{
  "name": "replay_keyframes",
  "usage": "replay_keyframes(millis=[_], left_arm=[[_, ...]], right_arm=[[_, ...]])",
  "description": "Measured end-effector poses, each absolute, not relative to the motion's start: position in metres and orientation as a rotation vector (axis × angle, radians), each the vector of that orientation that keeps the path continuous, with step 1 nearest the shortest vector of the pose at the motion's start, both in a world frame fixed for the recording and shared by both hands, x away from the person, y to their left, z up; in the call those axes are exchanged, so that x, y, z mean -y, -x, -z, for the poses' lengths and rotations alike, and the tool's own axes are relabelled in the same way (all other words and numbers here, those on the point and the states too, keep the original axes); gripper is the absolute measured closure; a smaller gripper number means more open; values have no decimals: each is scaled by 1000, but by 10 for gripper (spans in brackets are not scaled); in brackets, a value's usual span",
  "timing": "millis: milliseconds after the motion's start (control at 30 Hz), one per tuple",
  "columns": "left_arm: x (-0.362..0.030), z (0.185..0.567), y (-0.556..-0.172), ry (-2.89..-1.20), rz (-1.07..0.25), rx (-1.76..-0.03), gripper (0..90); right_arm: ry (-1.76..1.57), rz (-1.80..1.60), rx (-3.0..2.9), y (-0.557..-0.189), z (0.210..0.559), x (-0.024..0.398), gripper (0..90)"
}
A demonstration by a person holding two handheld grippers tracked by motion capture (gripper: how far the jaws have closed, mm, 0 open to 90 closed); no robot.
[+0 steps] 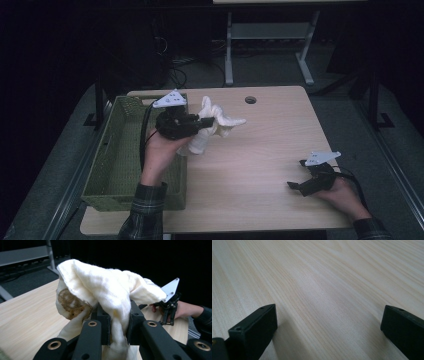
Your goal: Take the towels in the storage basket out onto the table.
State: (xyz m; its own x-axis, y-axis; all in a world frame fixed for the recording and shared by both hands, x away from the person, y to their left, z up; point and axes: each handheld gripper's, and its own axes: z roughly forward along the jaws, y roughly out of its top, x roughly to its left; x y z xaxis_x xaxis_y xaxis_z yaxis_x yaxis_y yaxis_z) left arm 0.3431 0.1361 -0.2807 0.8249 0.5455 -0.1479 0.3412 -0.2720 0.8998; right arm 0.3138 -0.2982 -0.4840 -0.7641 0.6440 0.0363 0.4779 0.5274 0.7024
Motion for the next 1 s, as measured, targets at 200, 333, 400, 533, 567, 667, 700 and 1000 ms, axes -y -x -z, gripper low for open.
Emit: replay_keyframes(millis=[200,333,400,533,567,667,700,1000], left_arm=[[-118,281,-344,-1883,-197,-633,764],[-106,282,-344,-1884,-181,-606,764],[-100,282,-344,-1887,-169,-598,764],[-87,287,-345,-1888,-139,-579,765],[-83,289,-344,-1887,-127,-573,765],[-72,295,-343,-1899,-106,-561,764],[-69,296,-343,-1908,-102,-555,764],[-48,312,-343,-1935,-63,-519,764]], right_arm=[[-949,-1063,-2540,-314,484,298,4],[-949,-1063,-2540,-314,484,298,4],[-949,-1063,-2540,-314,484,298,4],[-947,-1063,-2541,-314,484,298,4],[-946,-1063,-2540,-314,484,298,4],[-946,-1063,-2541,-314,484,298,4],[-946,-1063,-2540,-314,484,298,4],[-946,-1063,-2540,-314,484,298,4]])
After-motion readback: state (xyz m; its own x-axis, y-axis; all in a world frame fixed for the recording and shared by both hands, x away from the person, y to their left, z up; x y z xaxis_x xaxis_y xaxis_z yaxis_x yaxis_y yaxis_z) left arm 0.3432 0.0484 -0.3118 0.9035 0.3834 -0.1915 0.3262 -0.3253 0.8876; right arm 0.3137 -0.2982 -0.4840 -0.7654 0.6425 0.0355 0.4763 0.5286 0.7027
